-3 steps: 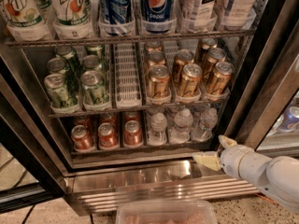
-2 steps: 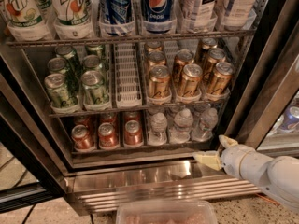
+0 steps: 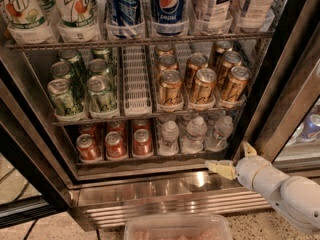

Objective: Pick water bottle from bottom shelf of fridge

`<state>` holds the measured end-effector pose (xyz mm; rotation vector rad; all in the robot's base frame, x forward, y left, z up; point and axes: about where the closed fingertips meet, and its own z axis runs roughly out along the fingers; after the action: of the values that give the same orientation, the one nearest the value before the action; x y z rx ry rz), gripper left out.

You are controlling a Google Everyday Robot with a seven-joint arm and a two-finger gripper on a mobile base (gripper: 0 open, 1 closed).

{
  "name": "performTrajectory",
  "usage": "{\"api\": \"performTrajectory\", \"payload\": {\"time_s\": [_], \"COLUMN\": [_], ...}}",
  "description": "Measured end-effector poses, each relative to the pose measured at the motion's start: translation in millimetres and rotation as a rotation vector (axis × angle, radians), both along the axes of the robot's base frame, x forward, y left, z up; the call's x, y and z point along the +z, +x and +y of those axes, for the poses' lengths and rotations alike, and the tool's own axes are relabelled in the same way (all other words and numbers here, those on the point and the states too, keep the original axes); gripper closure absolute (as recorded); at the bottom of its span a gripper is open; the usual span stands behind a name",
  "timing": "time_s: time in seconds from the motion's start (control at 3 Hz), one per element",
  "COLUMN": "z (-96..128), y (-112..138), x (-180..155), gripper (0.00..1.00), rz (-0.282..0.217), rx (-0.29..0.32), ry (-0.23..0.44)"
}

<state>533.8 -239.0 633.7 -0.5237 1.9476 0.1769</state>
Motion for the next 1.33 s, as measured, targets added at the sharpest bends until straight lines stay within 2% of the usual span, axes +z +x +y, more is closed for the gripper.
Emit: {"api": "performTrajectory", "payload": {"time_s": [0.33,0.67,1.33], "z": [0.8,3.6,2.6], "y": [-3.1,-3.6,-4.3], "x": [5.2,9.6,15.4], "gripper": [0.36,0.45,0.38], "rz": [-0.012,-0.021,-0.031], "rx": [0.003,0.004,0.002], "ry": [0.009,0.017,0.012]}}
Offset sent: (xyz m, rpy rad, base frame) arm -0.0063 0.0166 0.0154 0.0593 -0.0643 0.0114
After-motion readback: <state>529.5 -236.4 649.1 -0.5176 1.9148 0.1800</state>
